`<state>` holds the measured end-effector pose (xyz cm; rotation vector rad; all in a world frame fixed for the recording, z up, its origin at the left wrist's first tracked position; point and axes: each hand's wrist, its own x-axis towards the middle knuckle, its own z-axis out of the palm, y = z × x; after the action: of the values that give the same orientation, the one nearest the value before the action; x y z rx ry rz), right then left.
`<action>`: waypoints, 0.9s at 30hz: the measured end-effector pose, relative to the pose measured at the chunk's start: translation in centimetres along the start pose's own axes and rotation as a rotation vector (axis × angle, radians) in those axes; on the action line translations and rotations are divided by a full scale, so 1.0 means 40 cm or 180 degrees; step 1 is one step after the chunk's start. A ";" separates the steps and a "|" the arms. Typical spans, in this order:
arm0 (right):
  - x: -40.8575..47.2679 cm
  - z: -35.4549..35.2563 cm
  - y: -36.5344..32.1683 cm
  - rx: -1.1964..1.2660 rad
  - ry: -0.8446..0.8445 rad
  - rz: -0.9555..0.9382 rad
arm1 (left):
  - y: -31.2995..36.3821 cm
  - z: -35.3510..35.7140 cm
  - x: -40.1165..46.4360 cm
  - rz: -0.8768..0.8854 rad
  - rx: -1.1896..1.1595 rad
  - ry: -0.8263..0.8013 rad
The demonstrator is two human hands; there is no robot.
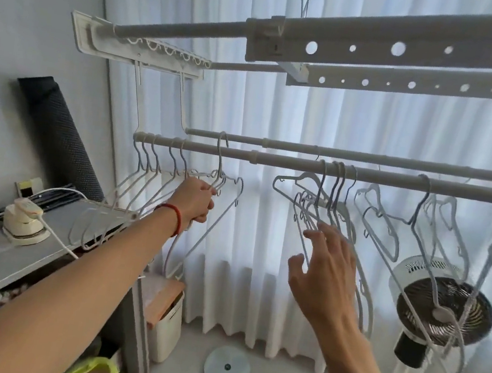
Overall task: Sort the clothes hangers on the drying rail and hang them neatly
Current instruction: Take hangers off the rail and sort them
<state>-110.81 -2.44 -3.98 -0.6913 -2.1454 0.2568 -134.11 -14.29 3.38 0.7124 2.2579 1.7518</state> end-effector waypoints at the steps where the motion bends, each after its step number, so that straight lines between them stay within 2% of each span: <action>1: 0.007 0.002 0.009 -0.0155 -0.0048 0.0039 | 0.001 0.002 0.007 0.0009 -0.0005 0.0019; 7: 0.046 0.021 0.030 -0.0274 -0.0474 0.0419 | -0.040 0.020 0.031 -0.0225 -0.0023 -0.0216; 9: 0.047 0.036 0.034 -0.0356 -0.0475 0.0462 | -0.058 0.024 0.035 -0.0180 -0.0038 -0.0220; 11: 0.054 0.051 0.044 -0.0083 -0.0449 0.0692 | -0.067 0.024 0.041 -0.0148 -0.0071 -0.0233; 14: 0.083 0.060 0.060 0.0764 -0.0661 0.1431 | -0.074 0.023 0.050 -0.0095 -0.0045 -0.0119; 17: 0.097 0.083 0.060 0.2497 -0.0848 0.1930 | -0.082 0.013 0.054 -0.0097 -0.0006 -0.0035; 22: 0.109 0.127 0.009 0.2703 -0.0669 0.1662 | -0.081 -0.010 0.062 -0.0107 -0.0241 -0.0066; 27: 0.144 0.175 -0.090 0.3037 -0.0993 0.1578 | -0.089 -0.037 0.064 -0.0121 -0.0280 -0.0001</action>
<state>-120.48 -1.80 -3.02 -0.5984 -1.7697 1.6069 -137.85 -14.99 0.75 0.6481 2.1643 1.8202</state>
